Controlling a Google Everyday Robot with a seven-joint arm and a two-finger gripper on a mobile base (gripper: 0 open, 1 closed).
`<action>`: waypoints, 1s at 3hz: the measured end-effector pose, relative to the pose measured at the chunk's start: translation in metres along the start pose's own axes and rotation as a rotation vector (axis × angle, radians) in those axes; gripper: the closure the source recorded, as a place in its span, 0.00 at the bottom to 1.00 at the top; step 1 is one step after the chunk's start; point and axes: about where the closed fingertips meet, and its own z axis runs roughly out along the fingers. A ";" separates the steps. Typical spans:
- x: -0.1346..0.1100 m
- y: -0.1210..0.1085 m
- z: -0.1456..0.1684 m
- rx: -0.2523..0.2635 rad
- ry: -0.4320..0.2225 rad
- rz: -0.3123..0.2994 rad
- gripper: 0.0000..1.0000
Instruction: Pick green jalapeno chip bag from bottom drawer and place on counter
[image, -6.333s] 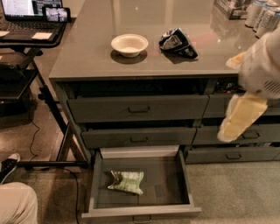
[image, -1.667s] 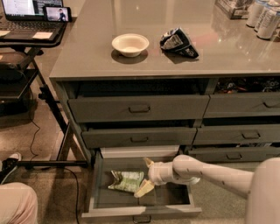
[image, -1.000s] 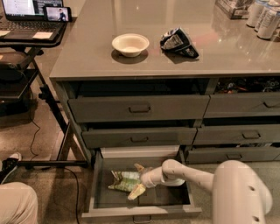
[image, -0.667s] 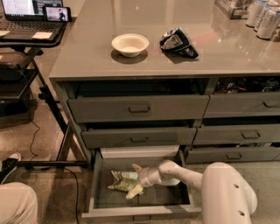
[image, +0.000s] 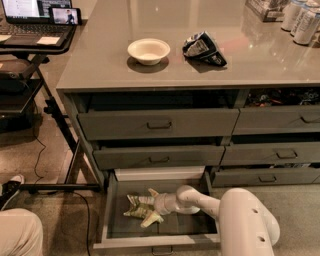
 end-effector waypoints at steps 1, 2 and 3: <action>0.000 -0.001 0.014 0.018 0.035 0.000 0.00; 0.000 -0.001 0.029 0.018 0.071 -0.009 0.00; 0.002 0.000 0.038 0.009 0.097 -0.016 0.19</action>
Offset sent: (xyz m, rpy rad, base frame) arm 0.0113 0.0349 -0.0235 -0.1202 -0.0114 -0.0065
